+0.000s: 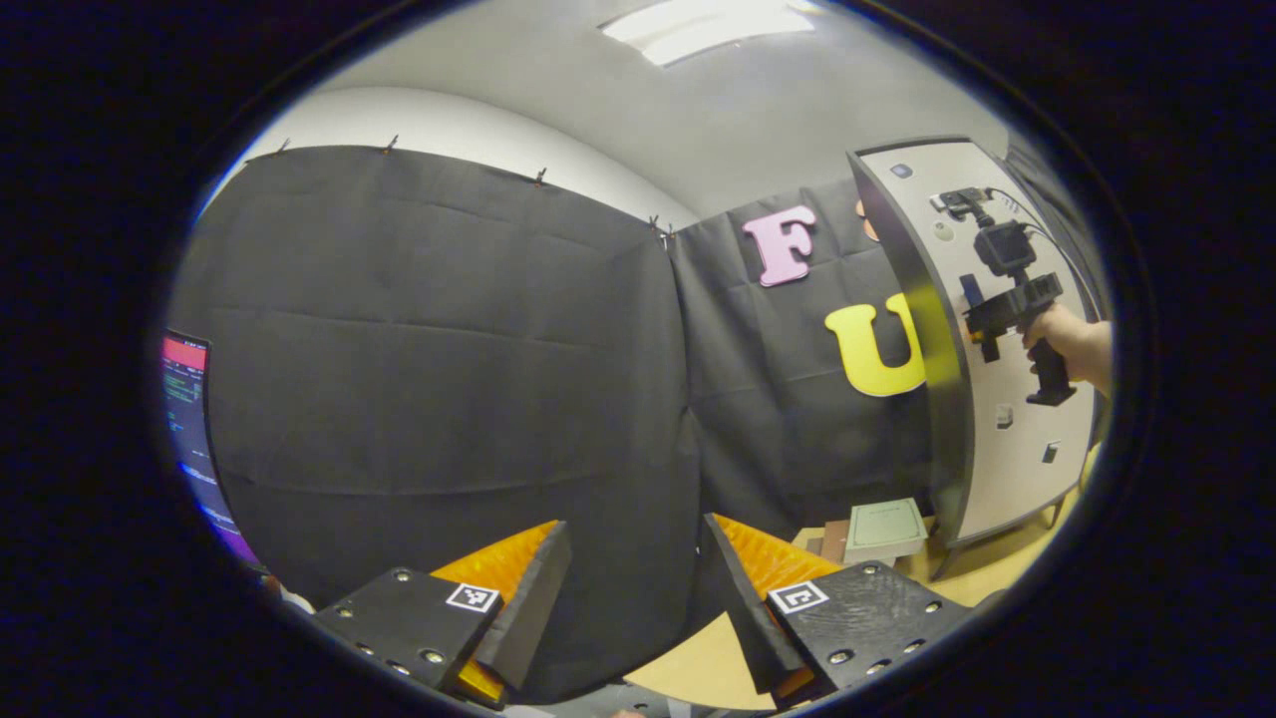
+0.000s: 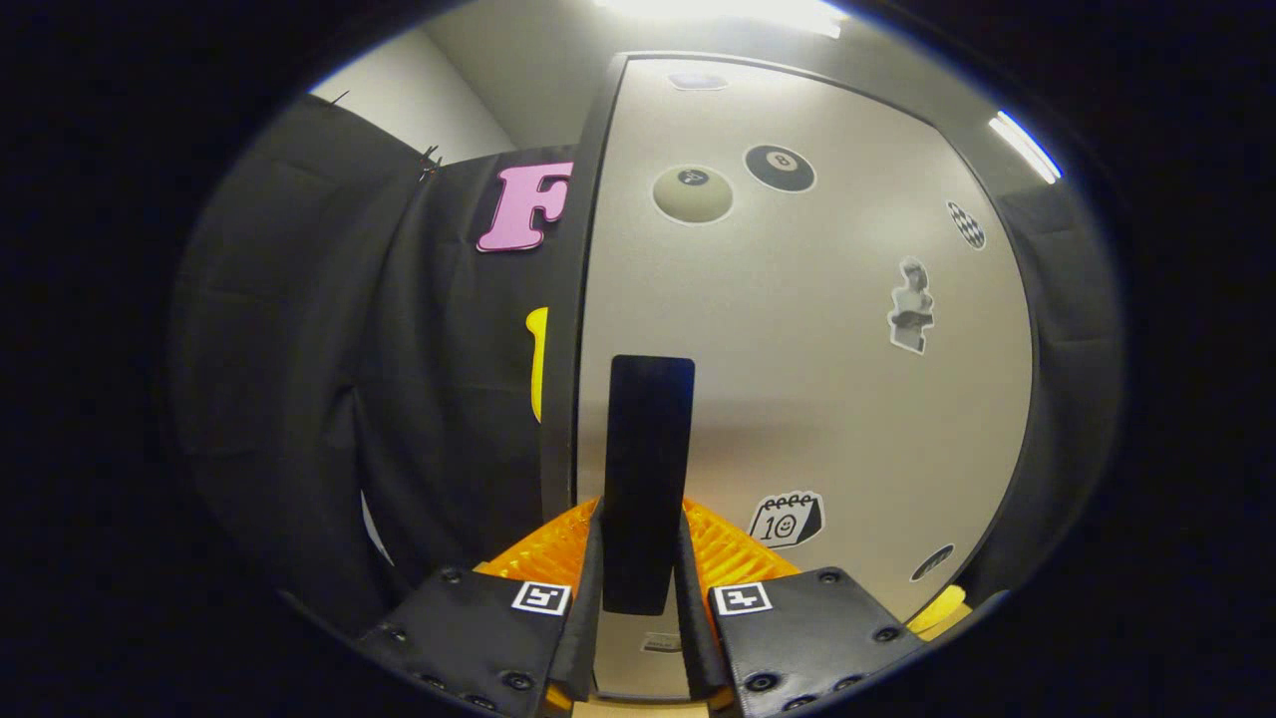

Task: Open the cabinet door with the right hand, grasp the bottle in the cabinet with the left hand and place it on the coaster, then close the cabinet door with the right hand.

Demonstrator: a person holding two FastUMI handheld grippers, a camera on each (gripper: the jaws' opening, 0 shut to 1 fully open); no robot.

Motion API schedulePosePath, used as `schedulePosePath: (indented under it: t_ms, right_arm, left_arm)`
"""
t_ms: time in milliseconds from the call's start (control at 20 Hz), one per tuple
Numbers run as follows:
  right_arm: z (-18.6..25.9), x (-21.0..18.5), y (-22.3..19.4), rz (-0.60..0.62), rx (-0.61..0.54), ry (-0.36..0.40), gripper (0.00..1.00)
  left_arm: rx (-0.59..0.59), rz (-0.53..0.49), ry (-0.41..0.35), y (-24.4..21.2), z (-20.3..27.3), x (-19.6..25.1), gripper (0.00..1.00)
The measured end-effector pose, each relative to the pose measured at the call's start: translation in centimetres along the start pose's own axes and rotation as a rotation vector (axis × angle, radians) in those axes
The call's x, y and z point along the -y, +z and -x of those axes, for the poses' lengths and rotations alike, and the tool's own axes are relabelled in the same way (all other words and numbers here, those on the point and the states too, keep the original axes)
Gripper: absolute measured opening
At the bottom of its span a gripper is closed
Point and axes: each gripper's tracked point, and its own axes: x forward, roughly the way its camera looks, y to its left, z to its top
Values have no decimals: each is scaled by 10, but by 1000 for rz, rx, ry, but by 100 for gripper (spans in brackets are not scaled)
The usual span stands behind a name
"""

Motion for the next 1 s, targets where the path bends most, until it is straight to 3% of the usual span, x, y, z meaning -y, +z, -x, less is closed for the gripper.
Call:
schedulePosePath:
  t_ms: [100,300,350,400,750,1000]
  right_arm:
    - [-1,1,-1,-14,-20,27,21]
    - [12,-2,-1,-13,-48,134,8]
    - [18,-3,-1,-2,-58,160,8]
    - [25,-5,0,-2,-64,182,6]
    - [84,-2,6,-42,-119,326,8]
    - [100,15,3,-46,-142,360,8]
  left_arm:
    - [-7,10,-1,-1,0,2,80]
    - [14,18,-38,0,-2,7,80]
    - [20,25,-56,1,-3,10,85]
    - [23,33,-75,2,-4,14,81]
    - [43,87,-246,4,-27,77,81]
    - [59,114,-377,9,-45,130,81]
